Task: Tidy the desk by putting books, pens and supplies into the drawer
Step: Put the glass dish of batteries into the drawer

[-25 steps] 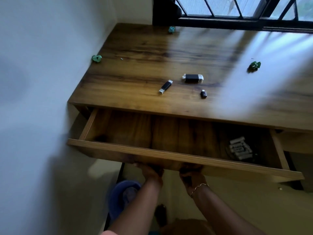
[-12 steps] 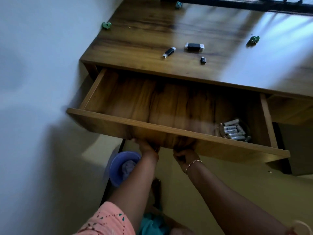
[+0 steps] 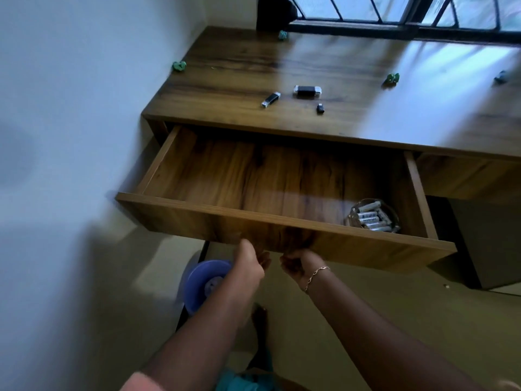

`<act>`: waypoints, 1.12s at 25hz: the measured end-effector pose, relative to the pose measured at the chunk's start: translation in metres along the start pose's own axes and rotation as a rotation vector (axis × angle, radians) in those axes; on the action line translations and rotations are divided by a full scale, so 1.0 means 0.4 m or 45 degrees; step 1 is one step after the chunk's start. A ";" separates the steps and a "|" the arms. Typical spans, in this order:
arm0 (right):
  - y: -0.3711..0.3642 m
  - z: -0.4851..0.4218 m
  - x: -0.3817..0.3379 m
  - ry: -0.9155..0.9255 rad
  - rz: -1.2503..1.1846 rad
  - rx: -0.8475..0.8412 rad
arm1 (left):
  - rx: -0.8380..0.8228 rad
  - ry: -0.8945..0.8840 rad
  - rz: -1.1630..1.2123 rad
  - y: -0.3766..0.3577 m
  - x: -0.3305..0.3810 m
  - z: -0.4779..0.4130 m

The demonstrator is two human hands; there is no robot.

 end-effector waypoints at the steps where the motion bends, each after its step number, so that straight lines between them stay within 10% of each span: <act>1: -0.024 0.024 -0.013 0.016 0.064 -0.040 | -0.075 0.021 -0.055 -0.025 -0.003 0.040; 7: -0.136 0.179 -0.157 0.363 0.495 -0.312 | -0.221 -0.548 -0.429 -0.089 0.170 0.181; 14: -0.175 0.180 -0.456 0.968 1.107 0.021 | -0.248 -0.970 -0.762 -0.246 0.382 0.154; 28: -0.331 -0.058 -0.928 1.452 1.909 0.497 | 0.175 -1.393 -1.663 -0.542 0.715 -0.133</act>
Point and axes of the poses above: each hand's wrist, its own z-axis away from the middle knuckle, its own y-axis out of the back of the hand, x = y × z, the point moved 7 cm from there along -z, towards the middle knuckle, and after that the axes turned 4 degrees about -x, right-handed, at the moved point
